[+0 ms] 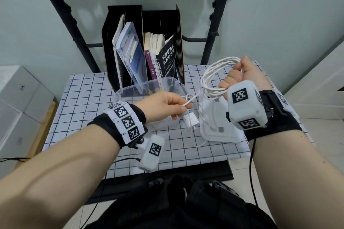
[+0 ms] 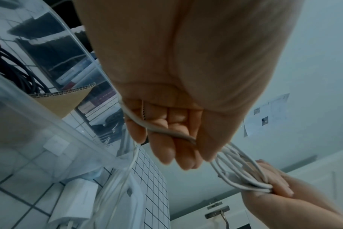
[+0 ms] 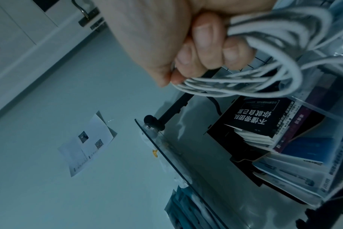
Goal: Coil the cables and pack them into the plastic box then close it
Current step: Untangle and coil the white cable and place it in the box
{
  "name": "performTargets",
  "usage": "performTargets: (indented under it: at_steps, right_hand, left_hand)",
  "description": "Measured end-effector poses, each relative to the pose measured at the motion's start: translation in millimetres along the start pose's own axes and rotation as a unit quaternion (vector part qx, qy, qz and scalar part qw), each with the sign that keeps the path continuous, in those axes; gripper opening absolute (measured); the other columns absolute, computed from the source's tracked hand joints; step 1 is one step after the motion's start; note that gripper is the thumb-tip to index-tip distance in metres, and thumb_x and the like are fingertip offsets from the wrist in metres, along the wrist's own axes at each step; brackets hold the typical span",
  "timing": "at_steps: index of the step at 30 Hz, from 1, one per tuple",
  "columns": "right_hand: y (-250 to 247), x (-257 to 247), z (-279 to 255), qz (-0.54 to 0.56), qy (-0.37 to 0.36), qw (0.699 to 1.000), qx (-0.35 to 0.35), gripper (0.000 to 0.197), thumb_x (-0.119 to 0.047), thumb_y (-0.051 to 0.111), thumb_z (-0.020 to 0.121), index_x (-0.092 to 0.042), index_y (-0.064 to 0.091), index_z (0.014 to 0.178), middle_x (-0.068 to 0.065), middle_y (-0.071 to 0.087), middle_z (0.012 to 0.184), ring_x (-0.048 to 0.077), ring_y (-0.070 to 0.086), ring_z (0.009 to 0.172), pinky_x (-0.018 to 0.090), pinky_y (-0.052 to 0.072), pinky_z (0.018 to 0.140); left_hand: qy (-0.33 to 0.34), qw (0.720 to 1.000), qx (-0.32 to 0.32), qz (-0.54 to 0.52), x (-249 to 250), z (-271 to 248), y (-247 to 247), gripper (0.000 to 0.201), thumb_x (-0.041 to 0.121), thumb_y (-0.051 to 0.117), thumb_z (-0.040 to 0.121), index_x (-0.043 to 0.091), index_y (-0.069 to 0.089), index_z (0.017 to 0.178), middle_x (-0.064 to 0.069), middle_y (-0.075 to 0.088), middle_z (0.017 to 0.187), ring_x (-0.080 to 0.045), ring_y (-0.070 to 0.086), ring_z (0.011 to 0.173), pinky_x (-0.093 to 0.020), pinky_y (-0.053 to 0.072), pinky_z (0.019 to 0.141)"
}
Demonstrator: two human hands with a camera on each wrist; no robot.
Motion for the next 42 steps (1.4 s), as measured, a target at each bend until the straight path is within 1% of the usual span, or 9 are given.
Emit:
performTargets:
  at_steps: [4,7,12,21,26,31,33,38,42]
  right_hand:
    - [1,6,0,-0.006,0.01,0.999,-0.03,0.036,-0.037,0.043,0.095,-0.019,0.042,0.064,-0.006,0.028,0.048,0.012,0.02,0.037,0.023,0.014,0.058]
    - [10,10,-6,0.007,0.012,0.997,-0.071,0.009,-0.017,0.046,0.073,-0.017,0.04,0.066,-0.004,0.03,0.057,0.013,0.024,0.045,0.023,0.022,0.055]
    - [14,17,3,-0.005,-0.025,0.999,-0.045,0.024,-0.016,0.038,0.097,-0.015,0.042,0.074,-0.002,0.037,0.057,0.014,0.033,0.042,0.024,0.034,0.054]
    - [7,11,13,-0.07,-0.153,0.985,0.04,0.027,-0.009,0.044,0.096,-0.013,0.043,0.069,-0.001,0.043,0.048,0.014,0.036,0.036,0.023,0.036,0.048]
    - [3,14,12,-0.252,-0.193,0.947,0.056,0.028,-0.013,0.043,0.096,-0.016,0.045,0.068,0.001,0.044,0.054,0.014,0.038,0.043,0.025,0.034,0.049]
    - [12,39,7,-0.479,-0.145,0.865,-0.038,0.023,-0.021,0.053,0.089,-0.012,0.051,0.068,0.005,0.052,0.053,0.021,0.047,0.048,0.038,0.041,0.055]
    - [18,45,-2,-0.528,-0.097,0.839,-0.083,0.017,-0.018,0.055,0.086,-0.01,0.056,0.071,0.004,0.053,0.049,0.018,0.049,0.045,0.029,0.044,0.046]
    - [25,54,-17,-0.393,-0.014,0.91,-0.132,0.011,-0.005,0.046,0.094,-0.002,0.056,0.091,0.004,0.041,0.044,0.017,0.031,0.043,0.026,0.024,0.046]
    - [29,58,-23,-0.362,0.031,0.922,-0.132,0.006,-0.008,0.048,0.091,-0.007,0.054,0.091,0.005,0.034,0.041,0.013,0.023,0.04,0.028,0.016,0.051]
  left_hand:
    - [0.01,0.999,-0.029,0.022,13,-2,4,0.029,0.009,0.061,0.089,0.023,0.067,0.114,-0.003,0.069,0.088,-0.004,0.061,0.069,-0.018,0.05,0.082]
    - [0.011,0.999,-0.026,0.036,21,-1,3,0.028,0.009,0.063,0.087,0.02,0.068,0.113,-0.008,0.072,0.092,-0.006,0.063,0.073,-0.019,0.05,0.084]
    - [0.005,0.999,-0.022,0.022,32,-1,2,0.024,0.009,0.065,0.086,0.01,0.071,0.109,0.008,0.07,0.074,0.0,0.061,0.068,-0.009,0.045,0.068]
    - [0.003,0.995,-0.022,0.098,45,-3,-9,0.016,0.027,0.066,0.086,0.017,0.075,0.096,0.002,0.074,0.085,-0.003,0.062,0.08,-0.031,0.047,0.092]
    - [0.016,0.995,-0.026,0.096,49,-3,-12,0.012,0.016,0.068,0.084,0.017,0.074,0.094,-0.001,0.074,0.092,-0.008,0.066,0.084,-0.022,0.049,0.088]
    - [0.078,0.995,-0.018,0.06,65,0,-9,0.013,0.008,0.066,0.086,0.011,0.073,0.097,-0.004,0.074,0.094,-0.013,0.068,0.091,-0.021,0.051,0.091]
    - [0.1,0.994,-0.008,0.05,69,1,-9,0.013,0.004,0.064,0.087,0.006,0.071,0.097,-0.01,0.073,0.095,-0.019,0.068,0.094,-0.023,0.051,0.092]
    - [0.12,0.992,0.021,-0.031,67,3,-13,0.009,-0.001,0.061,0.087,-0.002,0.063,0.095,-0.019,0.071,0.082,-0.036,0.07,0.084,-0.041,0.055,0.088]
    - [0.12,0.99,0.079,0.009,65,7,-19,0.007,0.01,0.072,0.081,0.013,0.068,0.087,0.004,0.069,0.074,-0.008,0.067,0.073,-0.024,0.053,0.078]
Point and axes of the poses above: each hand's wrist, its own z-axis towards the middle knuckle, its own y-axis out of the palm, x = y × z, the point moved 4 cm from there along z, towards the middle knuckle
